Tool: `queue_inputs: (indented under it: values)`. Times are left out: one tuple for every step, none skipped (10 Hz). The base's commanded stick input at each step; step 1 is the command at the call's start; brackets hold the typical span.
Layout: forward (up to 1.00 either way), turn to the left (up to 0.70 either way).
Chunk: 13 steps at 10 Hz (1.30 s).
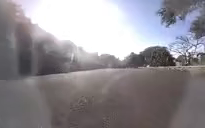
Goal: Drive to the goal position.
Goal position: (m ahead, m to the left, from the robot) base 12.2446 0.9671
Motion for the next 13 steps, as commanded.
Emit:
queue_inputs:
  values:
    - [0.66,0.00]
    - [0.70,0.00]
    - [0.70,0.00]
    - [0.70,0.00]
    - [0.70,0.00]
    - [0.70,0.00]
    - [0.70,0.00]
    - [0.70,0.00]
    - [0.70,0.00]
    - [0.70,0.00]
    - [0.70,0.00]
    - [0.70,0.00]
    - [0.70,0.00]
